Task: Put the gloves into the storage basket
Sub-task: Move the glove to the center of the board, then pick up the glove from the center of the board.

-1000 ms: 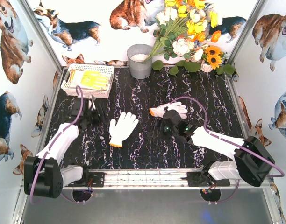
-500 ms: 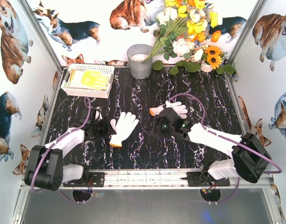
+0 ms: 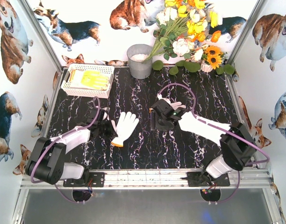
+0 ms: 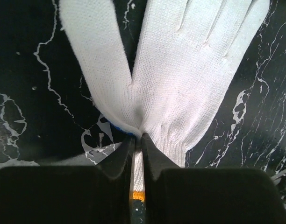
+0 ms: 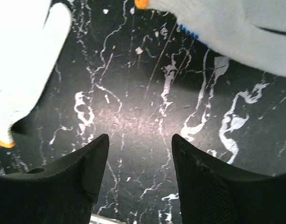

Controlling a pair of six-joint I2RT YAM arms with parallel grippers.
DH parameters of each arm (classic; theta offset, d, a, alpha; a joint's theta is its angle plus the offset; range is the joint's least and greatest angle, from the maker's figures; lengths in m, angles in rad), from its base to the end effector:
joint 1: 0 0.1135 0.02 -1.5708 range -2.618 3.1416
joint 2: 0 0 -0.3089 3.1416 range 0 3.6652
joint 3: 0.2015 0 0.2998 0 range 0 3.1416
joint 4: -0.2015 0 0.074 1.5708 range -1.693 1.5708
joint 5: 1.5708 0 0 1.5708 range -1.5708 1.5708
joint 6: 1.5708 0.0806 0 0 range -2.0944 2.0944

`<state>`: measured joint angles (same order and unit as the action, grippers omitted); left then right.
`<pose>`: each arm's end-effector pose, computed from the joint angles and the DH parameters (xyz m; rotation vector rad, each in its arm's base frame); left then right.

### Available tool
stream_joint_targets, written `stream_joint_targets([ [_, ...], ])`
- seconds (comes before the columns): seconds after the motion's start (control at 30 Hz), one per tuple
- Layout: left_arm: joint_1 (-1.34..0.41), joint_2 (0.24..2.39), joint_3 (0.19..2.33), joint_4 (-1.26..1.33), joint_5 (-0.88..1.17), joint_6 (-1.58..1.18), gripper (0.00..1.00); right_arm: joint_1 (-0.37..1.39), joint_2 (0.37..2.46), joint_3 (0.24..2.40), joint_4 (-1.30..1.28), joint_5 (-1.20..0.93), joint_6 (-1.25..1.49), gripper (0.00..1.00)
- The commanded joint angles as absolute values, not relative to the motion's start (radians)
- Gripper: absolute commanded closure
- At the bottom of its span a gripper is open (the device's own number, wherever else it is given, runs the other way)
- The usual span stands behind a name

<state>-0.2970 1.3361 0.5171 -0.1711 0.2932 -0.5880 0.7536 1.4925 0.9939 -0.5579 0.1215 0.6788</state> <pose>0.2566 -0.1029 0.1140 -0.2691 2.6442 -0.6941 0.2679 0.2380 0.1996 -0.0568 2.6555 0.3367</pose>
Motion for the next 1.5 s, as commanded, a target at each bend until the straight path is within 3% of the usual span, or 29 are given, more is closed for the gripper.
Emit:
stream_joint_targets([
  [0.0, -0.411, 1.359, 0.493, -0.196, 0.312, -0.611, 1.00, 0.737, 1.542, 1.101, -0.588, 0.176, 0.547, 0.42],
  [0.5, -0.778, 1.261, 0.497, -0.190, 0.225, -0.837, 1.00, 0.713, 1.852, 1.394, -0.715, 0.308, 0.327, 0.37],
  [0.53, -0.788, 1.247, 0.493, -0.189, 0.206, -0.849, 0.88, 0.707, 1.864, 1.405, -0.710, 0.304, 0.326, 0.37],
  [0.6, -0.792, 1.212, 0.479, -0.189, 0.177, -0.868, 0.72, 0.703, 1.885, 1.426, -0.701, 0.304, 0.320, 0.37],
  [0.73, -0.792, 1.133, 0.478, -0.231, 0.112, -0.877, 0.47, 0.696, 1.937, 1.464, -0.672, 0.329, 0.311, 0.38],
  [1.07, -0.792, 1.106, 0.575, -0.334, -0.013, -0.811, 0.37, 0.684, 2.029, 1.538, -0.662, 0.368, 0.298, 0.54],
  [1.3, -0.792, 1.053, 0.584, -0.249, -0.046, -0.723, 0.34, 0.674, 1.921, 1.428, -0.601, 0.339, 0.356, 0.93],
  [1.37, -0.792, 1.038, 0.581, -0.200, -0.054, -0.687, 0.33, 0.672, 1.862, 1.397, -0.600, 0.319, 0.398, 1.00],
  [1.47, -0.792, 1.041, 0.594, -0.104, -0.052, -0.627, 0.32, 0.672, 1.751, 1.350, -0.593, 0.293, 0.465, 1.00],
])
